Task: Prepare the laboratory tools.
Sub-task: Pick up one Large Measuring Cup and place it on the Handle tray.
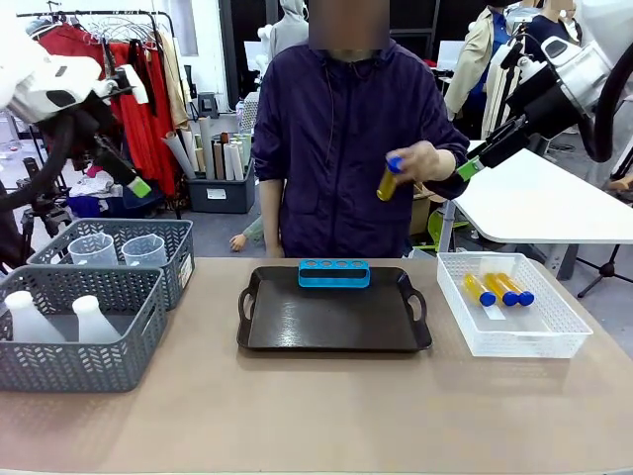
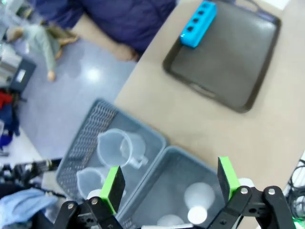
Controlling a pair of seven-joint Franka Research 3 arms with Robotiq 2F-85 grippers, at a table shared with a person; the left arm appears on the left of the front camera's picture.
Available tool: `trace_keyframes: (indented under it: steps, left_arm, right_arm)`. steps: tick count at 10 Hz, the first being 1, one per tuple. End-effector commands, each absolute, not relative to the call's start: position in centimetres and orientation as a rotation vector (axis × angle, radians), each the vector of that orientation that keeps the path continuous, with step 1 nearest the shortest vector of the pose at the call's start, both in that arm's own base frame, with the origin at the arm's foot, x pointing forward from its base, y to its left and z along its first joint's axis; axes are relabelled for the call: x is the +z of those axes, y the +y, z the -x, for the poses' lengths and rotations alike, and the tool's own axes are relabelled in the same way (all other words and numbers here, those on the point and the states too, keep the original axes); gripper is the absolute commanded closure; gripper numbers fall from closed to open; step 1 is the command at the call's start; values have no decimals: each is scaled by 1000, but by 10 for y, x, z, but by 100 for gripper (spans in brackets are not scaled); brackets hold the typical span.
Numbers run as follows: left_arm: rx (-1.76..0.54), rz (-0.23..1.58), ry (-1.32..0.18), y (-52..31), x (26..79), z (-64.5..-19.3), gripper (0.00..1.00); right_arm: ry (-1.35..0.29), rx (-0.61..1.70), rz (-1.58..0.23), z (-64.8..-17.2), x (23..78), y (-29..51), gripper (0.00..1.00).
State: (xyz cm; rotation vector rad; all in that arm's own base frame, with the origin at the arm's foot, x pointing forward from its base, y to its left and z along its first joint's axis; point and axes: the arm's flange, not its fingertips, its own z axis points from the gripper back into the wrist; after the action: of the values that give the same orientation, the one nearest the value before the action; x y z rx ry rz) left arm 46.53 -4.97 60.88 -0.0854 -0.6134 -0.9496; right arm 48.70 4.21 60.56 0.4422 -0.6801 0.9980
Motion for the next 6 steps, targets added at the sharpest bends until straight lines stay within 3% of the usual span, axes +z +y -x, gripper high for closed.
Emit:
trace_keyframes:
  steps: [1, 4, 6]
  left_arm:
    - [-807, 14, -571, -32, 612, -482, 0]
    - [-679, -79, -494, -3, 597, -504, 0]
    - [-732, -46, -516, 2, 595, -497, 0]
  right_arm:
    - [-682, 1009, -440, -487, 609, 42, 0]
    - [-682, 1009, -440, -487, 609, 42, 0]
    - [-682, 1009, -440, -487, 609, 42, 0]
